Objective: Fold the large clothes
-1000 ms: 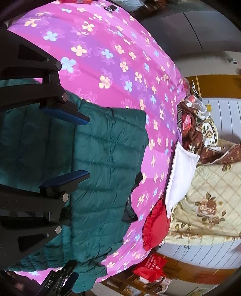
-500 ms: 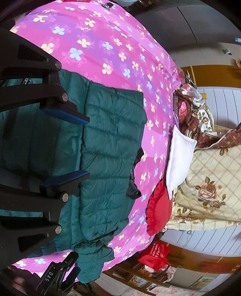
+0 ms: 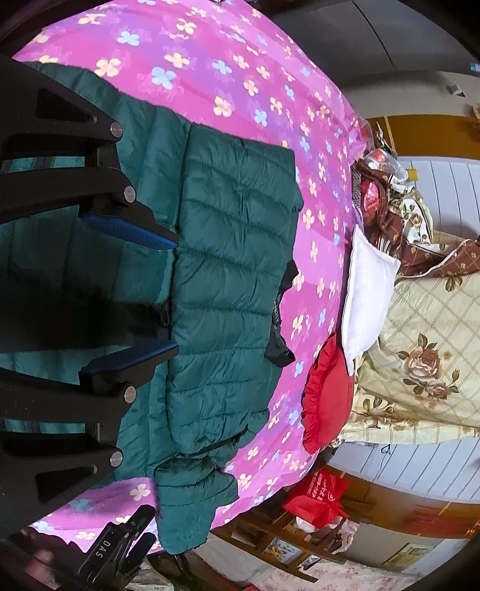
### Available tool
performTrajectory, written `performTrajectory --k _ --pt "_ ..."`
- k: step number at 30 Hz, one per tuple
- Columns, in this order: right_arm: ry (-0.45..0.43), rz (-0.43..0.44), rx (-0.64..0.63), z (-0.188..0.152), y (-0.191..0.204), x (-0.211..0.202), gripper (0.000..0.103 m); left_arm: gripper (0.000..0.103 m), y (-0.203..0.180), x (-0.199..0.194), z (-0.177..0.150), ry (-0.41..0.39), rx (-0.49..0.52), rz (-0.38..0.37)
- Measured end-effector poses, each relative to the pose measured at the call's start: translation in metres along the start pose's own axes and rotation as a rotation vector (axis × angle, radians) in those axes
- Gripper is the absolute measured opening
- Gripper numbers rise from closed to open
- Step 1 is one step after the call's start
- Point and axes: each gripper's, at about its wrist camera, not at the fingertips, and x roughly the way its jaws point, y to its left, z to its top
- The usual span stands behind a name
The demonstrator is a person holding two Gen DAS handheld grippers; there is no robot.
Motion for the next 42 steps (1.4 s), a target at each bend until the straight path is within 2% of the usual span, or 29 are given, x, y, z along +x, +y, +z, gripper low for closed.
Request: performTrajectory --k 9,15,21,32,37,42 --pt "0.021 -0.073 0.086 0.001 -0.057 0.021 0.086 0.029 0.002 0.016 0.001 0.016 -0.027 -0.003" --pt "0.034 -0.124 0.169 0.004 -0.105 0.037 0.086 0.029 0.019 0.020 0.010 0.007 -0.048 0.015" --pt "0.048 -0.221 0.327 0.010 -0.174 0.056 0.087 0.029 0.037 0.028 0.016 0.009 -0.072 0.033" --pt "0.044 -0.330 0.600 0.016 -0.281 0.093 0.087 0.029 0.061 0.048 0.020 0.027 -0.096 0.076" --pt "0.050 -0.343 0.638 0.022 -0.303 0.114 0.088 0.029 0.065 0.057 0.021 0.041 -0.091 0.094" --pt "0.026 -0.365 0.607 0.032 -0.309 0.122 0.088 0.029 0.070 0.064 0.020 0.055 -0.097 0.108"
